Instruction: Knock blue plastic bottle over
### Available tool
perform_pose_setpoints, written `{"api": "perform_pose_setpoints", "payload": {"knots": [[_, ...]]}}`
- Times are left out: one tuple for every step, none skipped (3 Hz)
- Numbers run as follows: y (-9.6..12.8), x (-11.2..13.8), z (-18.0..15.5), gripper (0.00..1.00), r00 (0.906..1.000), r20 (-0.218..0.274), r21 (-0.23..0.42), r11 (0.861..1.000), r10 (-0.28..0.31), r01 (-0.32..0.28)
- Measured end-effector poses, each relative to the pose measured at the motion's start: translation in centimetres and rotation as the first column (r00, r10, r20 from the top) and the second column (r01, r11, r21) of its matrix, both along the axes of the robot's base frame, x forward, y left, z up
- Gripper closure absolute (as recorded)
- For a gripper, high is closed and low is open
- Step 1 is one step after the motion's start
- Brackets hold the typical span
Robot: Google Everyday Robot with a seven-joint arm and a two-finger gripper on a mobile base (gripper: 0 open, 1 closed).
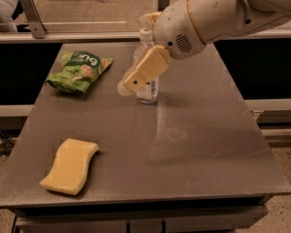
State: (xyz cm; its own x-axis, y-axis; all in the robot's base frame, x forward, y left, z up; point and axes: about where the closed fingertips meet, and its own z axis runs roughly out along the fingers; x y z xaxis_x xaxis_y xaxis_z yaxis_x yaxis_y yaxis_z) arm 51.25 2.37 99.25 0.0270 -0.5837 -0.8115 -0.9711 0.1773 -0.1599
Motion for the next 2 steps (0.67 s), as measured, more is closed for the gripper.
{"api": "perform_pose_setpoints", "payload": {"knots": [[0.0,0.01,0.0,0.0,1.0,0.0,0.0,1.0,0.0,0.0],[0.0,0.0,0.01,0.0,1.0,0.0,0.0,1.0,0.0,0.0]]}}
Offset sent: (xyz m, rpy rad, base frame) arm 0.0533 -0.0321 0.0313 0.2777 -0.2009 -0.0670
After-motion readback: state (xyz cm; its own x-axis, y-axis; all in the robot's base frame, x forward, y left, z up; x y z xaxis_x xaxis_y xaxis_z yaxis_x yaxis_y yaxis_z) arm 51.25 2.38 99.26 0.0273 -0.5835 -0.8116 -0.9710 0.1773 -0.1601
